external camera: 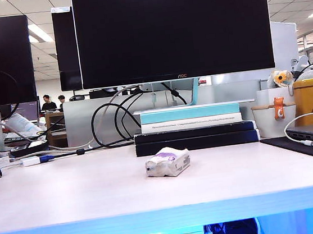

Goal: Pick up a packet of tissues from the table with the left hand, then take a tissue from it with the right hand.

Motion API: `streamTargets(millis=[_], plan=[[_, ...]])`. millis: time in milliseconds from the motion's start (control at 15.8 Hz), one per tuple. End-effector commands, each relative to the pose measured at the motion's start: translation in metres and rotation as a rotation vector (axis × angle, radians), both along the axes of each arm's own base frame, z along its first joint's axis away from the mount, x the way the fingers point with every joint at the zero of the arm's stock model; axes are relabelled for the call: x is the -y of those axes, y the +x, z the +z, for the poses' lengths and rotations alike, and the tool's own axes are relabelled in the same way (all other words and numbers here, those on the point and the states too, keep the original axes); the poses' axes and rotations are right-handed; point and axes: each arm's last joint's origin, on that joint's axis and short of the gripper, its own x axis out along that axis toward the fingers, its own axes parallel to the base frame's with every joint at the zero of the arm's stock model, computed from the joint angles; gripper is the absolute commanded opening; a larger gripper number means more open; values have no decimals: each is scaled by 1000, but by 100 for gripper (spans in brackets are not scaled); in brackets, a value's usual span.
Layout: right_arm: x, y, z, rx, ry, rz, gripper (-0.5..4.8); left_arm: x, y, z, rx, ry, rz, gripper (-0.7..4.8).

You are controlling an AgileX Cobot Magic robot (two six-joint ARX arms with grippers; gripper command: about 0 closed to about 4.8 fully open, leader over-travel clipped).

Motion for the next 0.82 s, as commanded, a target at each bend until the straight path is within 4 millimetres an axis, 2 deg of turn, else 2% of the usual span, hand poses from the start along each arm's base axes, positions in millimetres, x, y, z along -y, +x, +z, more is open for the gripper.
streamTargets(millis=[63,190,381,571,698,825], plan=[[0,7,15,-7,3,-9,-8,-1,2,20,10,61,27,-6],[-3,33,32,-111,5,52,-8,3,26,37,-120,92,-51,-6],[-7,55,41,-205,-8,166,-8,8,45,47,-143,103,-125,-6],[-11,80,48,-281,23,286,-8,19,60,57,-149,137,-107,-6],[-14,93,50,-315,46,351,-8,35,65,62,-128,182,-136,-5],[-16,105,50,-349,65,399,-8,69,68,66,-120,220,-240,16]])
